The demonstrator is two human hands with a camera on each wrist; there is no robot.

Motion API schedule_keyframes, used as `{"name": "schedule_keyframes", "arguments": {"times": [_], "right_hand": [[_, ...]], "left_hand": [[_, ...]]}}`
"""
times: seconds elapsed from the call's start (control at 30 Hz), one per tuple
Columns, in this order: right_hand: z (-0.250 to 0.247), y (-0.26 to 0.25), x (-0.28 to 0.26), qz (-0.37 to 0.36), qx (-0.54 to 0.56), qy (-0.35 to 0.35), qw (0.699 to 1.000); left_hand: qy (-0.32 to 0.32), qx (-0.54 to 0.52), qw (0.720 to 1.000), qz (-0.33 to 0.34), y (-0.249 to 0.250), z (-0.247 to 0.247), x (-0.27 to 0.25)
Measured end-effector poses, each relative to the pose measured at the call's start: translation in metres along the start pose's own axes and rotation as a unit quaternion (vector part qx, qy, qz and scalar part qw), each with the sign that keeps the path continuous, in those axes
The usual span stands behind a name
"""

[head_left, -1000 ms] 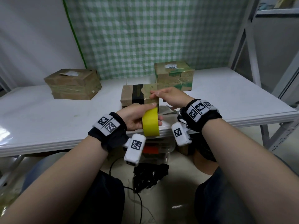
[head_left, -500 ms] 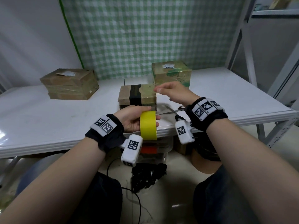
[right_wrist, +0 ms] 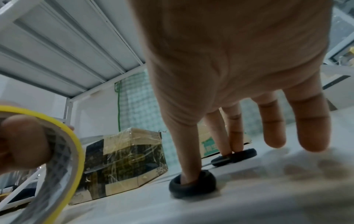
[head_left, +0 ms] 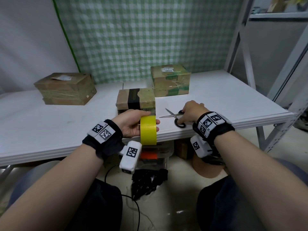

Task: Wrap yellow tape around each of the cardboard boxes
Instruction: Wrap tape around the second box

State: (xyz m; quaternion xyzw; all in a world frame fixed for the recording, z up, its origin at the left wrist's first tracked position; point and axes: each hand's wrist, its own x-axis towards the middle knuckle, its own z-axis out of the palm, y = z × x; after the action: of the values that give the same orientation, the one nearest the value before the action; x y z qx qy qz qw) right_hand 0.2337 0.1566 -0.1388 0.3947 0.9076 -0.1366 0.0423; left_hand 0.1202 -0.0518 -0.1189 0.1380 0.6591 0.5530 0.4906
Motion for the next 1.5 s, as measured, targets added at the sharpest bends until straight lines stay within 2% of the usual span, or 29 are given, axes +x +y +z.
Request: {"name": "schedule_keyframes", "arguments": {"times": [0.17,0.3,0.4,0.43,0.5,0.57,0.67,0.73,0.8,0.9,1.0,1.37,1.5], "right_hand": [[0.0,0.0,-0.006,0.006,-0.003,0.002,1.0],[-0.002,-0.001,-0.015,0.002,-0.015,0.042,0.999],[-0.008,0.0,-0.02,0.019,0.007,0.035,0.999],[-0.011,0.003,-0.02,0.027,0.037,0.027,0.999],[-0.018,0.009,-0.02,0.023,0.173,-0.003,0.985],[-0.024,0.012,-0.022,-0.001,0.332,-0.044,0.942],[-0.027,0.01,-0.024,-0.084,0.421,-0.086,0.899],[-0.027,0.01,-0.023,-0.115,0.402,-0.146,0.897],[-0.03,0.014,-0.021,-0.115,0.337,-0.183,0.916],[-0.036,0.022,-0.02,-0.101,0.25,-0.196,0.943],[-0.036,0.023,-0.019,-0.101,0.205,-0.213,0.95],[-0.028,-0.013,-0.007,-0.145,0.213,-0.247,0.934],[-0.026,-0.015,-0.002,-0.154,0.216,-0.219,0.939]], "left_hand": [[-0.002,0.008,1.0,-0.004,0.001,-0.001,-0.002],[0.0,0.006,1.0,0.0,0.001,-0.002,-0.003],[0.0,0.009,1.0,0.004,0.0,-0.002,-0.005],[0.001,0.01,1.0,0.005,0.0,-0.002,-0.005],[0.003,0.013,1.0,0.008,0.0,-0.004,-0.005],[0.002,0.013,1.0,0.011,-0.001,-0.004,-0.005],[0.002,0.014,1.0,0.012,-0.001,-0.002,-0.006],[0.005,0.015,1.0,0.014,-0.001,-0.001,-0.006],[0.006,0.017,1.0,0.018,-0.001,-0.001,-0.006],[0.003,0.018,1.0,0.022,-0.002,-0.002,-0.004],[0.0,0.019,1.0,0.024,-0.002,-0.003,-0.004],[0.0,0.02,1.0,0.024,-0.002,-0.002,-0.003],[-0.001,0.018,1.0,0.025,-0.003,-0.005,-0.002]]}}
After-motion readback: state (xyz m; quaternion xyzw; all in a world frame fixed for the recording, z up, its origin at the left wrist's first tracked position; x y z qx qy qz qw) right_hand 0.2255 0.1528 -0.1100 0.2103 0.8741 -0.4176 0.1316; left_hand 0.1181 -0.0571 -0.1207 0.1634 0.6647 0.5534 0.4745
